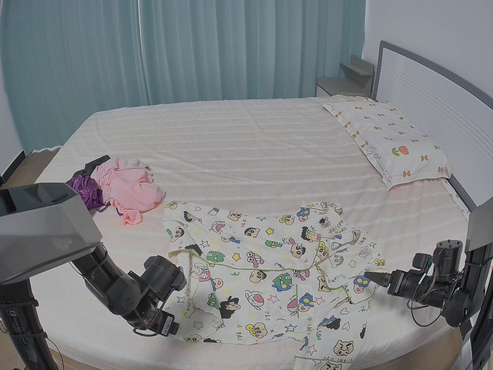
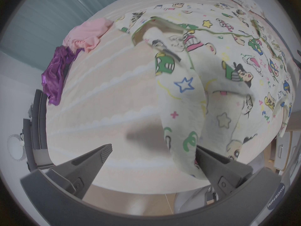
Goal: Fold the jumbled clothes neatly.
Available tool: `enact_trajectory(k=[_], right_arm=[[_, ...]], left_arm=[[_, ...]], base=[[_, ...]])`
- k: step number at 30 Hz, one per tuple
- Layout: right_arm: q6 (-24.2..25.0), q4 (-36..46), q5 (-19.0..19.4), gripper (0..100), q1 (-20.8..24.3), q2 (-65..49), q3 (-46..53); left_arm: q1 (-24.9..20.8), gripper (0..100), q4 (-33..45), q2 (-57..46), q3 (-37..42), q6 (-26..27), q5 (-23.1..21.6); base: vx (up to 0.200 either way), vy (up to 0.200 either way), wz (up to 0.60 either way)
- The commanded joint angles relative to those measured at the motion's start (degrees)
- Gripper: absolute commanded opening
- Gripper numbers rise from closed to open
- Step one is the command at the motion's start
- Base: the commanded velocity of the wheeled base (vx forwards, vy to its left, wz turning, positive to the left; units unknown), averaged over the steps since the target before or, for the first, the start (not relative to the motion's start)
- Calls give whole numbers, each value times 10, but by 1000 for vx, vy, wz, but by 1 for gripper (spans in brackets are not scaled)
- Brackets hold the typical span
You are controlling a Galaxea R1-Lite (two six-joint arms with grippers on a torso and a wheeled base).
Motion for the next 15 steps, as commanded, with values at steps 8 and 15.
enact_trajectory(k=[8, 15], right_arm=[[0, -10, 0, 100, 5, 2, 3], [-2, -10, 0, 100, 6, 1, 10]], left_arm=[[65, 100, -9, -57, 94, -7, -5], [105, 100, -10, -52, 110, -8, -31]], base=[[0, 0, 0], [0, 0, 0]])
